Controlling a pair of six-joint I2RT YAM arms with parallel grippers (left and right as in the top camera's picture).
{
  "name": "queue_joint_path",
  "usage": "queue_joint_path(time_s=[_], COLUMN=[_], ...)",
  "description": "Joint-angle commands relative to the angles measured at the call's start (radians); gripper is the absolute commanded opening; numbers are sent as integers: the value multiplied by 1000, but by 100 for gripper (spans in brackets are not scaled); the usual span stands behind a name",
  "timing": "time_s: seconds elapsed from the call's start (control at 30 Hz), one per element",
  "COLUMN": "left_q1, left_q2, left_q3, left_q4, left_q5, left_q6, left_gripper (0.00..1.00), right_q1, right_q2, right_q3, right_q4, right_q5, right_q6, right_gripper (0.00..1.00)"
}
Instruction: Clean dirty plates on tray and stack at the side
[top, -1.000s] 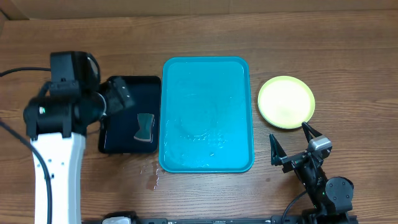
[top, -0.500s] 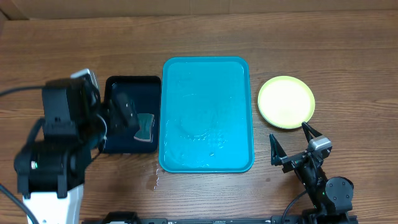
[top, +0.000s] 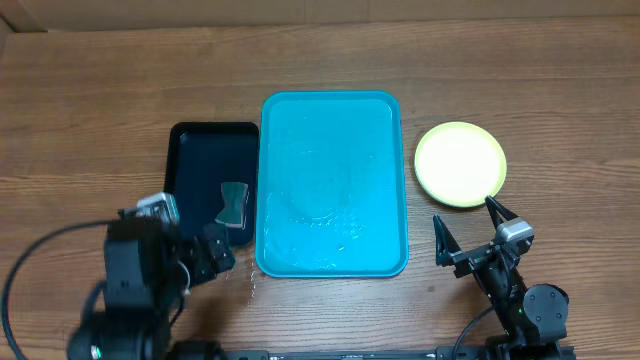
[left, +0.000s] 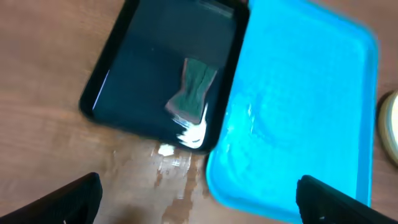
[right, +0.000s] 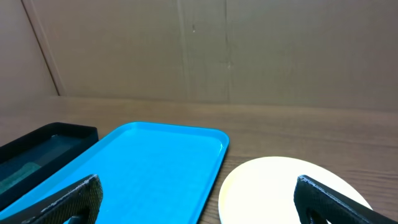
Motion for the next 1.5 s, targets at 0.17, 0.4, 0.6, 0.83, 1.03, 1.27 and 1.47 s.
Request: queue_joint_path(time_s=[0.17,0.4,0.6,0.83,1.03,1.27,1.47], left_q1=[-2,-2,-2,6,6,14,41], left_q2=[-325,-526,-653,-650,-650,-651,-651], left_q3=[-246,-397,-543,-698,-803,-896,-896], left_q4=[359,838,1280,1579,1621,1589,1299], left_q5=[0,4,6,28,27,16,16], left_q6=[-14,-17,-14,-14,-14,-13,42], left_gripper=[100,100,100,100,100,100,100], right_q1=[-4,-4,-4,-4,-4,-4,-4], right_q2=[-9,-9,-9,-9,-9,-9,-9], right_q3=[-11,-11,-11,-11,-11,-11,-11], right_q4=[5,5,5,5,5,5,5], right_q5=[10,10,10,10,10,10,10], right_q6=[-3,-3,-3,-3,-3,-3,-3], right_gripper=[100,100,100,100,100,100,100])
